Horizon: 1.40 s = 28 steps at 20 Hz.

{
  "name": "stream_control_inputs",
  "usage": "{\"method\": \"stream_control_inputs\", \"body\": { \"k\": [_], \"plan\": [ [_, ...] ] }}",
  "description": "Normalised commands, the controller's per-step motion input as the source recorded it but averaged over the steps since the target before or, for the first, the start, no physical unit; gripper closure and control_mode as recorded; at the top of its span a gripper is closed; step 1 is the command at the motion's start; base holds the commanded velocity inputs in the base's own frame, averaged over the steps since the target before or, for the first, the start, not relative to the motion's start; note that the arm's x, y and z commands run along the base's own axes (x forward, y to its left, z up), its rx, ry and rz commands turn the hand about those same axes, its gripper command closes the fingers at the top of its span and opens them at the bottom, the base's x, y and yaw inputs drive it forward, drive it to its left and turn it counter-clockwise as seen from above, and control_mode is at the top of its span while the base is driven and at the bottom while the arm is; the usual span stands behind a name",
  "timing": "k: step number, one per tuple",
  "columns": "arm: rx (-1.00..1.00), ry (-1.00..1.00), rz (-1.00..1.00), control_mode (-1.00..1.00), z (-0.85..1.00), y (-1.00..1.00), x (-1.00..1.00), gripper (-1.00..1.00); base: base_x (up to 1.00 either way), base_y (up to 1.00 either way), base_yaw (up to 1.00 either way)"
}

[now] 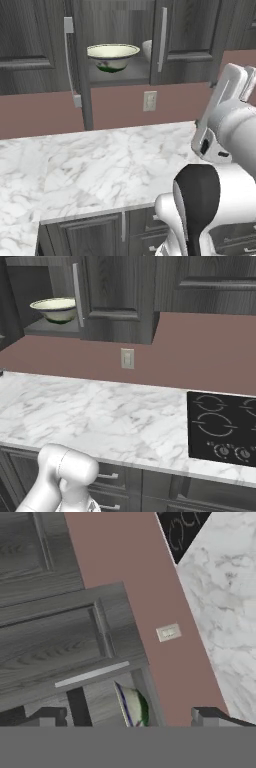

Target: Open the cabinet. Pick the bowls from the counter and place them in the cabinet. Then close the cabinet.

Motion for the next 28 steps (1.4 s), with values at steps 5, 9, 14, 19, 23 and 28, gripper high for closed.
{"method": "stream_control_inputs", "body": {
  "k": [5,9,14,19,23,28],
  "plan": [
    [0.00,-0.05,-0.15,-1.00,0.00,0.53,-0.87,-1.00,0.00,0.00,0.00],
    [0.00,-0.04,-0.13,-1.00,0.00,0.83,-0.19,-1.00,0.00,0.00,0.00],
    [-0.07,-0.08,-0.11,-1.00,0.00,0.99,0.10,-1.00,0.00,0.00,0.00],
    [-0.11,-0.11,-0.07,-1.00,0.00,1.00,0.35,-1.00,0.00,0.00,0.00],
    [-0.07,-0.05,-0.02,-1.00,0.00,0.91,0.45,-1.00,0.00,0.00,0.00],
    [-0.01,0.00,0.00,-1.00,0.00,0.93,0.48,-1.00,0.00,0.00,0.00]
  ]
}}
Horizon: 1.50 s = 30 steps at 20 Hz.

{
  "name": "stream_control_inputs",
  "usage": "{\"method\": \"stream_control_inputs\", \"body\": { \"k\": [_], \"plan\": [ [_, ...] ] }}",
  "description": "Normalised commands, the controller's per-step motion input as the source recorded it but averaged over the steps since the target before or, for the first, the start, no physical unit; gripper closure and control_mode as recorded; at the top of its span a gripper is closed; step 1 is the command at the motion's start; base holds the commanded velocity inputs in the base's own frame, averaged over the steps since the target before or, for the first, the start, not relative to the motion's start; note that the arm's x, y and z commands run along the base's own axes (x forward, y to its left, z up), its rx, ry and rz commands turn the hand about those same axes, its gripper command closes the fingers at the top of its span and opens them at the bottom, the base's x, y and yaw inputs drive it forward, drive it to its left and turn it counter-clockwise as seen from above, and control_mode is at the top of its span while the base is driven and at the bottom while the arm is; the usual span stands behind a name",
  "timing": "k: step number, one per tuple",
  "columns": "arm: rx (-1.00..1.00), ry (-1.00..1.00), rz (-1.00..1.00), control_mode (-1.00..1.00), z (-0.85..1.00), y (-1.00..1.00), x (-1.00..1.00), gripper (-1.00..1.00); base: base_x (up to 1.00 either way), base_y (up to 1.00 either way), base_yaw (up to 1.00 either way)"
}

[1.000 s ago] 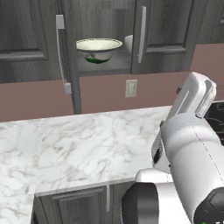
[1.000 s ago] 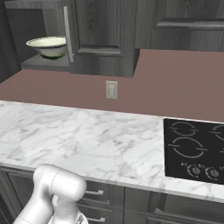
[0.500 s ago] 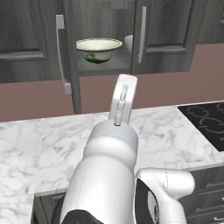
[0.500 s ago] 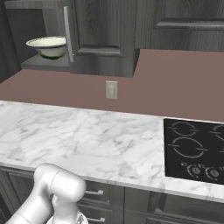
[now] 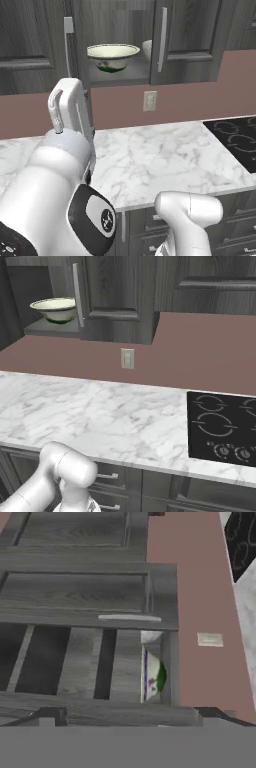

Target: Open the cabinet. Pick the bowls from the counter and place them in the cabinet. Then close the cabinet.

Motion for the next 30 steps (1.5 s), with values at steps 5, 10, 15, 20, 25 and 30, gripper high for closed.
{"method": "stream_control_inputs", "body": {
  "k": [5,10,15,20,25,30],
  "plan": [
    [0.00,0.00,0.00,-1.00,-0.17,0.87,0.50,-1.00,0.00,0.00,0.00],
    [0.01,-0.01,0.00,-1.00,-0.36,0.70,0.55,-1.00,0.00,0.00,0.00],
    [0.00,-0.07,0.00,-1.00,-0.48,0.27,0.65,-1.00,0.00,0.00,0.00],
    [0.01,-0.15,0.00,-1.00,-0.26,0.03,0.51,-1.00,0.00,0.00,0.00],
    [0.01,-0.17,0.00,-1.00,-0.22,0.01,0.50,-1.00,0.00,0.00,0.00],
    [0.06,-0.12,0.00,-1.00,-0.24,0.00,0.60,-1.00,0.00,0.00,0.00]
  ]
}}
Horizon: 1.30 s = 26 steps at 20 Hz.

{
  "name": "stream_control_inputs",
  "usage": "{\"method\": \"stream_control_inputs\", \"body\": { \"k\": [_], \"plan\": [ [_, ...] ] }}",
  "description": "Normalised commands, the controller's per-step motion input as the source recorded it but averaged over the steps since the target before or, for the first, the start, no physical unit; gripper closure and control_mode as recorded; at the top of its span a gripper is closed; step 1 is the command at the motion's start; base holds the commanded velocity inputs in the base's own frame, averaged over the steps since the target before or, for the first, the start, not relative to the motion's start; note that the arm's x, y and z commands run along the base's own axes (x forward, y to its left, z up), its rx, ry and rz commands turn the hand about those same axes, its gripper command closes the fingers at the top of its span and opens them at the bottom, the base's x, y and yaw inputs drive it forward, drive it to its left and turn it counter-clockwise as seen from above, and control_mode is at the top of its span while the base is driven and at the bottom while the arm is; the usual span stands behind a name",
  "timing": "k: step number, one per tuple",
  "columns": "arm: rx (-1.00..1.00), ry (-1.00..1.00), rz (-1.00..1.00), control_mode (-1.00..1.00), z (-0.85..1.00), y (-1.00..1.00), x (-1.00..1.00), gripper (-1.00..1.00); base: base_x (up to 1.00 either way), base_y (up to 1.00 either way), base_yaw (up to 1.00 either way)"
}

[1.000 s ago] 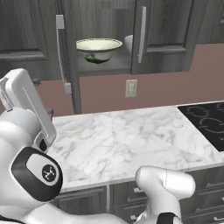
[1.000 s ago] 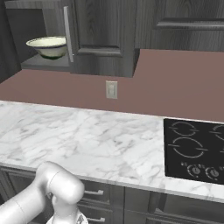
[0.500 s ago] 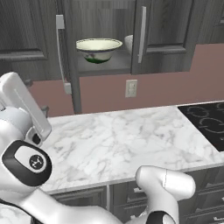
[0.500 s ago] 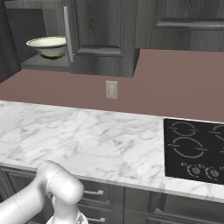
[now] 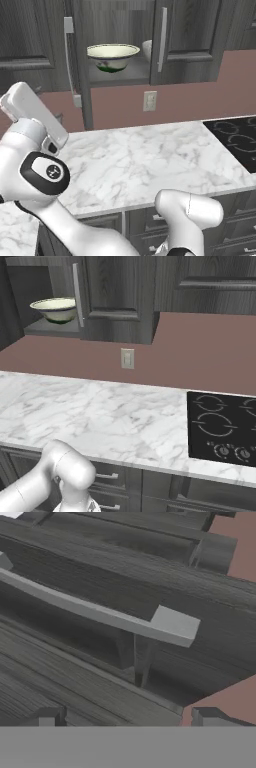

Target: Open the cabinet. Pick the bowls from the counter and place them in the cabinet. Then close the cabinet.

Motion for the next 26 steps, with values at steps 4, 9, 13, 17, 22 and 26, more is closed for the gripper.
{"method": "stream_control_inputs", "body": {
  "k": [4,9,13,17,22,26],
  "plan": [
    [0.10,-0.06,0.00,-1.00,-0.16,0.00,0.73,-1.00,0.00,0.00,0.00],
    [0.13,-0.07,0.00,-1.00,-0.23,0.18,0.67,-1.00,0.00,0.00,0.00],
    [0.14,-0.09,0.00,-1.00,-0.25,0.13,0.57,-1.00,0.00,0.00,0.00],
    [0.17,-0.13,-0.05,-1.00,-0.19,0.00,0.25,-1.00,0.00,0.00,0.00],
    [0.15,-0.22,-0.13,-1.00,-0.01,-0.17,0.00,-1.00,0.00,0.00,0.00],
    [0.15,-0.25,-0.19,-1.00,0.00,-0.39,0.00,-1.00,0.00,0.00,0.00]
  ]
}}
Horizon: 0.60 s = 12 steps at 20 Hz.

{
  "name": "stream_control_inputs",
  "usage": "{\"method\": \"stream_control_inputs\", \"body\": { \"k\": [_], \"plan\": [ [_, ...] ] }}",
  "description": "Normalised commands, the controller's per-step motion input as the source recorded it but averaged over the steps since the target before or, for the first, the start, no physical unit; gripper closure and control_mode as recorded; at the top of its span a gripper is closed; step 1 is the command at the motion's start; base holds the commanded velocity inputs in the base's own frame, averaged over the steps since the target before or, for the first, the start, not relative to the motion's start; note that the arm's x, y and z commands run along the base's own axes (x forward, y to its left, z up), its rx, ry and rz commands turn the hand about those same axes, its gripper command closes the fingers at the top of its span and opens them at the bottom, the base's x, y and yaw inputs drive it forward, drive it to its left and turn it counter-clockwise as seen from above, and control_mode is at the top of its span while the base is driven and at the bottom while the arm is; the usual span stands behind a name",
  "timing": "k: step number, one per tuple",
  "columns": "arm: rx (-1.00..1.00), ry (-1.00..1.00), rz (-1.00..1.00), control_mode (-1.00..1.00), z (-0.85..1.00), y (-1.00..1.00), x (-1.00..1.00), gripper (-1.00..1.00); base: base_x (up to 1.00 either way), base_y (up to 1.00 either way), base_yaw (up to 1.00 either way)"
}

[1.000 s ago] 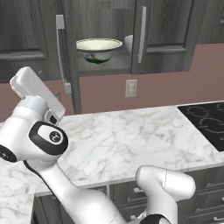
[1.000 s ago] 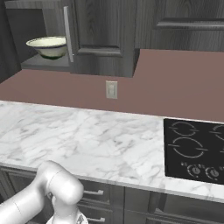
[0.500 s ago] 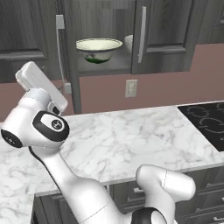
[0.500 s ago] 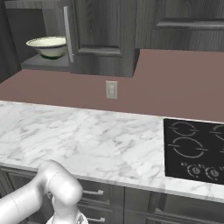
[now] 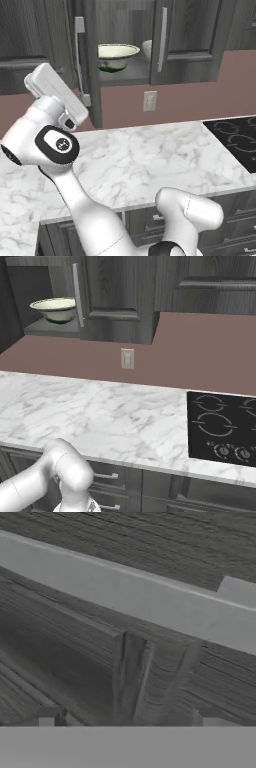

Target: Open the cabinet. Pick the bowls from the counter and place them in the cabinet. Then close the cabinet.

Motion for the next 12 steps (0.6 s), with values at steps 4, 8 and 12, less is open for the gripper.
{"method": "stream_control_inputs", "body": {
  "k": [4,8,12],
  "plan": [
    [0.17,-0.18,-0.21,-1.00,0.00,-0.51,0.24,-1.00,0.00,0.00,0.00],
    [0.20,-0.08,-0.21,-1.00,-0.12,-0.61,0.60,-1.00,0.00,0.00,0.00],
    [0.22,0.00,-0.13,-1.00,-0.50,-0.64,1.00,-1.00,0.00,0.00,0.00]
  ]
}}
